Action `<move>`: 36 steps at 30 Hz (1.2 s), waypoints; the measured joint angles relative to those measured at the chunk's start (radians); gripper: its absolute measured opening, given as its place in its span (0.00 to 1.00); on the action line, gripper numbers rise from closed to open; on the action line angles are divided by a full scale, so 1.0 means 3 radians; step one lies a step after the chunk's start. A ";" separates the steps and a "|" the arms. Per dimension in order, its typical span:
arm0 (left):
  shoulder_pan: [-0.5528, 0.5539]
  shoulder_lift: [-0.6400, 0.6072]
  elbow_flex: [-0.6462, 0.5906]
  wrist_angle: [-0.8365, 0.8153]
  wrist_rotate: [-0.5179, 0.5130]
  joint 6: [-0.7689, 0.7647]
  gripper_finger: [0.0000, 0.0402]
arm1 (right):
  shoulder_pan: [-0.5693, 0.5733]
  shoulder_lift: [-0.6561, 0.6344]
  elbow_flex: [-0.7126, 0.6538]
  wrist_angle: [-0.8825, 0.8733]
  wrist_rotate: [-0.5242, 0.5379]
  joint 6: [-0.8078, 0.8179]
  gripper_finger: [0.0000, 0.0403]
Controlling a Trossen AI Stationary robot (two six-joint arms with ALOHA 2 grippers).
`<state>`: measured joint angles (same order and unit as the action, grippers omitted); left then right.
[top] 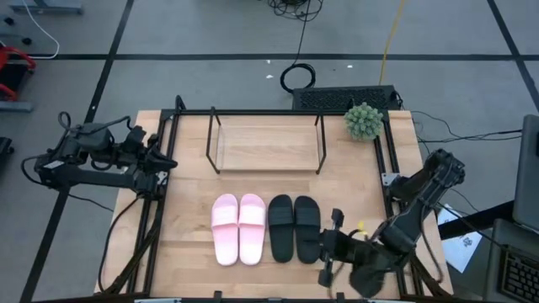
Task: Pick and place slides into the shelf
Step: Put the right black slide on the shelf
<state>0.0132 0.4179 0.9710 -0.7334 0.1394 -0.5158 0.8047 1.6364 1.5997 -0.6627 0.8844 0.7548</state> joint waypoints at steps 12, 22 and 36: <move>0.0000 -0.0001 -0.0001 -0.0018 -0.0155 0.0033 0.06 | -0.0371 0.0458 -0.0006 -0.0748 -0.1545 0.0547 0.00; 0.0000 0.0000 -0.0001 -0.0017 -0.0296 0.0052 0.06 | -0.0389 0.0610 -0.0008 -0.1674 -0.1397 0.1188 0.00; 0.0000 -0.0001 -0.0003 -0.0017 -0.0299 0.0146 0.06 | -0.0389 0.0608 -0.0009 -0.1542 -0.1675 0.1194 0.00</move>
<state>0.0132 0.4176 0.9703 -0.7383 0.0498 -0.4721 0.6879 1.8187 1.5970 -1.1253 0.3819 1.1130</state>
